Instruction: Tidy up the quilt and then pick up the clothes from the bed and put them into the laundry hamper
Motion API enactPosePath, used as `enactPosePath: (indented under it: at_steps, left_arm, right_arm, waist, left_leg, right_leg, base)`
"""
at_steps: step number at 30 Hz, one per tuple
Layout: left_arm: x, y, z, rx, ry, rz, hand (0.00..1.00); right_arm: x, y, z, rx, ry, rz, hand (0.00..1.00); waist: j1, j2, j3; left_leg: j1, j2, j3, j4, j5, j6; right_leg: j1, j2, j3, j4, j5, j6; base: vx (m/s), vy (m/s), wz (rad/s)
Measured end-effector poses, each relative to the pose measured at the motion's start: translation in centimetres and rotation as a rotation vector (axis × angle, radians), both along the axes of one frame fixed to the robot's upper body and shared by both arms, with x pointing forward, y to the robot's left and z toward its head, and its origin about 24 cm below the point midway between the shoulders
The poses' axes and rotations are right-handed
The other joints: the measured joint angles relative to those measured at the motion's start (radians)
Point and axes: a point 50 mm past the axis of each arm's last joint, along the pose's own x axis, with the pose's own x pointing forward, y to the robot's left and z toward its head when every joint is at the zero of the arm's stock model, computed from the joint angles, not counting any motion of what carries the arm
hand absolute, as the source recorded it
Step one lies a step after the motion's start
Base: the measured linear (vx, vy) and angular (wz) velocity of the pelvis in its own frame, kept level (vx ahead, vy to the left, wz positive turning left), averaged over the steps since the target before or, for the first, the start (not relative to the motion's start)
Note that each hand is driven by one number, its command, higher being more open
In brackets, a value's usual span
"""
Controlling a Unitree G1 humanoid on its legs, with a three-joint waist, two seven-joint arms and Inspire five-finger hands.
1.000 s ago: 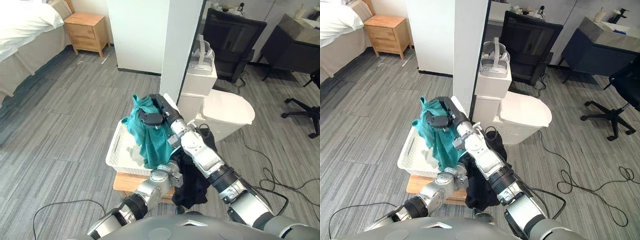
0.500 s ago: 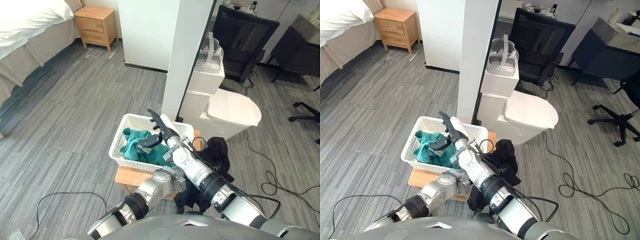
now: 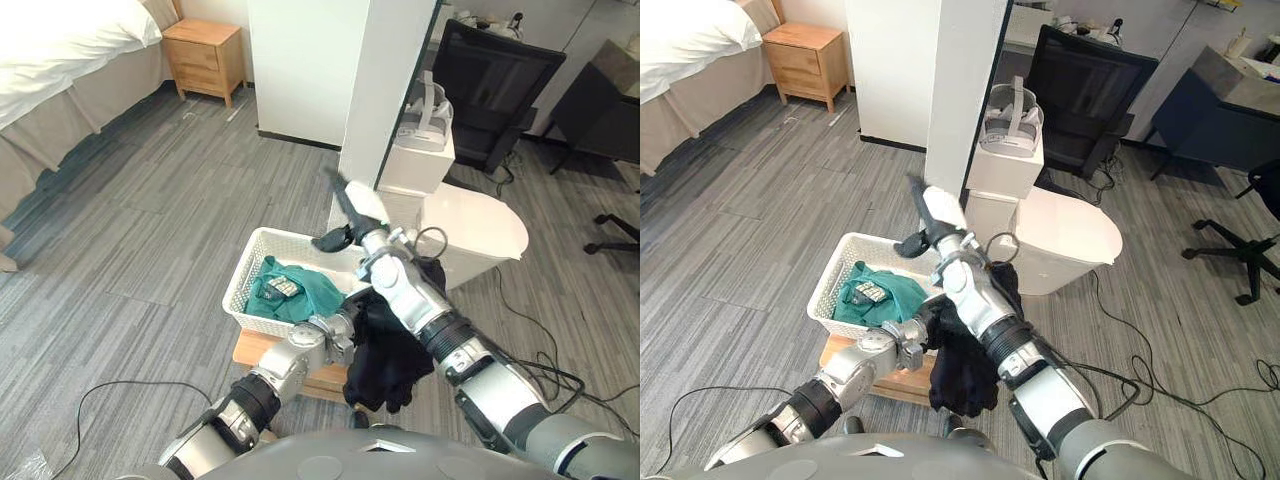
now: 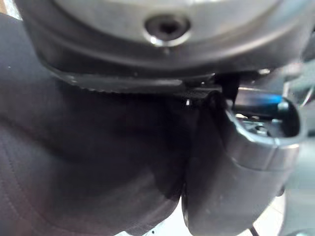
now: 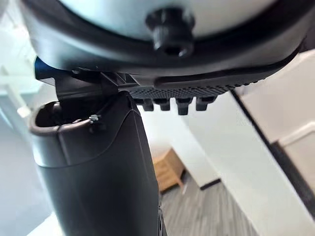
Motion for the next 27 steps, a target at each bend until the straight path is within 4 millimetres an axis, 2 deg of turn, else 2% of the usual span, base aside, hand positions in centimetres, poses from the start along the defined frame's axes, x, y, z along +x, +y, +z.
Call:
enactPosePath:
  at_steps: [2, 3, 4, 5, 8, 10, 11, 13, 14, 15, 17, 19, 21, 23, 25, 27]
  left_arm:
    - [0.5, 0.4, 0.7, 0.004, -0.038, 0.049, 0.0]
    - [1.1, 1.3, 1.6, -0.009, -0.072, 0.127, 0.0]
    - [1.4, 1.8, 2.0, -0.011, -0.092, 0.162, 0.0]
    - [2.2, 2.9, 2.9, -0.016, -0.13, 0.238, 0.0]
    - [4.1, 5.8, 5.5, -0.066, -0.239, 0.445, 0.0]
    - [4.9, 8.0, 8.7, -0.127, -0.372, 0.598, 0.0]
    - [4.9, 8.5, 9.5, -0.135, -0.417, 0.635, 0.0]
    - [4.3, 11.0, 12.5, -0.146, -0.597, 0.781, 0.0]
    - [4.2, 11.5, 13.1, -0.133, -0.642, 0.812, 0.0]
    - [3.6, 13.0, 13.9, -0.111, -0.711, 0.868, 0.0]
    - [2.3, 15.5, 14.1, -0.086, -0.765, 0.924, 0.0]
    - [1.0, 19.2, 14.1, -0.052, -0.806, 0.962, 0.0]
    - [0.7, 21.1, 14.8, -0.029, -0.847, 0.985, 0.0]
    - [0.5, 22.2, 15.6, 0.003, -0.898, 0.984, 0.0]
    - [0.8, 22.1, 16.2, 0.015, -0.933, 0.932, 0.0]
    - [1.5, 20.9, 17.0, -0.011, -0.966, 0.844, 0.0]
  right_arm:
    - [0.0, -1.9, 1.4, 0.043, -0.074, -0.07, 1.0]
    - [-0.5, -3.8, 2.8, 0.096, -0.157, -0.149, 1.0]
    - [-0.8, -4.6, 3.3, 0.12, -0.187, -0.181, 1.0]
    - [-1.3, -6.3, 4.0, 0.165, -0.244, -0.255, 1.0]
    - [-2.5, -9.6, 4.3, 0.261, -0.305, -0.432, 1.0]
    - [-4.4, -13.0, 2.6, 0.311, -0.284, -0.605, 1.0]
    - [-4.9, -13.7, 2.0, 0.319, -0.268, -0.644, 1.0]
    - [-7.1, -16.3, -0.2, 0.365, -0.187, -0.781, 1.0]
    - [-7.7, -17.0, -0.7, 0.38, -0.168, -0.816, 1.0]
    - [-8.8, -18.3, -1.7, 0.402, -0.127, -0.883, 1.0]
    - [-10.9, -20.3, -3.0, 0.419, -0.074, -0.977, 1.0]
    - [-14.1, -22.8, -5.0, 0.402, 0.004, -1.085, 1.0]
    - [-16.3, -23.7, -6.8, 0.388, 0.095, -1.131, 1.0]
    - [-17.9, -23.3, -8.8, 0.426, 0.174, -1.143, 1.0]
    - [-19.2, -22.5, -10.4, 0.461, 0.24, -1.15, 1.0]
    - [-20.4, -21.7, -12.0, 0.526, 0.306, -1.153, 1.0]
  waist:
    - [-0.003, 0.001, 0.001]
    - [-0.005, 0.002, 0.001]
    - [-0.007, 0.002, 0.002]
    - [-0.012, 0.003, 0.002]
    - [-0.03, 0.006, 0.003]
    - [-0.032, 0.009, 0.005]
    - [-0.031, 0.011, 0.006]
    - [-0.033, 0.028, 0.007]
    - [-0.033, 0.033, 0.008]
    - [-0.035, 0.045, 0.008]
    - [-0.037, 0.062, 0.006]
    - [-0.032, 0.075, 0.001]
    - [-0.028, 0.073, 0.0]
    - [-0.029, 0.072, -0.005]
    - [-0.029, 0.075, -0.019]
    - [-0.029, 0.085, -0.028]
  left_leg:
    - [-0.001, 0.0, 0.003, 0.0, 0.0, 0.0]
    - [0.0, 0.0, 0.006, 0.0, 0.002, -0.006]
    - [0.001, 0.0, 0.008, 0.0, 0.005, -0.002]
    - [0.004, 0.0, 0.012, 0.0, 0.006, -0.002]
    - [0.008, -0.002, 0.015, 0.001, 0.005, -0.004]
    - [0.016, -0.004, 0.021, 0.001, 0.0, -0.01]
    - [0.02, -0.004, 0.025, 0.001, -0.002, -0.012]
    - [0.027, -0.004, 0.033, 0.001, -0.008, -0.012]
    - [0.027, -0.004, 0.033, 0.001, -0.009, -0.012]
    - [0.03, -0.003, 0.036, 0.0, -0.01, -0.012]
    - [0.043, -0.001, 0.04, 0.0, -0.015, -0.013]
    - [0.052, 0.003, 0.047, 0.0, -0.03, -0.014]
    - [0.057, 0.008, 0.062, 0.0, -0.034, -0.011]
    - [0.058, 0.016, 0.099, 0.0, -0.035, -0.011]
    - [0.057, 0.026, 0.162, 0.0, -0.034, -0.011]
    - [0.065, 0.024, 0.193, 0.0, -0.033, -0.011]
  right_leg:
    - [-0.003, 0.0, 0.001, -0.001, 0.0, 0.001]
    - [-0.003, 0.002, 0.002, -0.001, 0.0, 0.001]
    - [-0.003, 0.003, 0.002, -0.001, 0.0, 0.002]
    - [-0.002, 0.004, 0.003, -0.001, 0.003, 0.005]
    - [-0.002, 0.005, 0.003, 0.001, 0.007, 0.01]
    - [0.0, 0.005, 0.008, 0.002, 0.008, 0.01]
    - [0.002, 0.005, 0.012, 0.002, 0.008, 0.01]
    - [0.005, 0.005, 0.02, 0.002, 0.007, 0.01]
    - [0.005, 0.004, 0.021, 0.002, 0.007, 0.01]
    - [0.007, 0.004, 0.022, 0.001, 0.007, 0.01]
    - [0.02, 0.005, 0.023, -0.001, 0.005, 0.009]
    - [0.028, 0.004, 0.025, -0.004, -0.001, 0.006]
    - [0.031, 0.006, 0.027, -0.005, -0.008, 0.002]
    - [0.028, 0.008, 0.037, -0.005, -0.008, 0.003]
    - [0.015, 0.007, 0.048, -0.005, -0.007, 0.004]
    - [0.013, 0.006, 0.062, -0.005, -0.004, 0.008]
  base:
    - [0.01, -0.003, -0.06]
    - [0.03, -0.003, -0.06]
    - [0.05, -0.009, -0.08]
    - [0.06, -0.013, -0.08]
    - [0.05, -0.003, -0.04]
    - [0.05, 0.01, -0.09]
    - [0.04, 0.011, -0.14]
    - [0.03, 0.007, -0.11]
    - [0.01, 0.003, -0.04]
    - [0.0, 0.002, -0.03]
    - [0.0, 0.001, -0.02]
    - [0.0, 0.003, -0.02]
    - [-0.03, 0.001, -0.05]
    - [-0.03, -0.006, -0.14]
    - [-0.01, 0.006, -0.16]
    - [0.01, 0.024, -0.18]
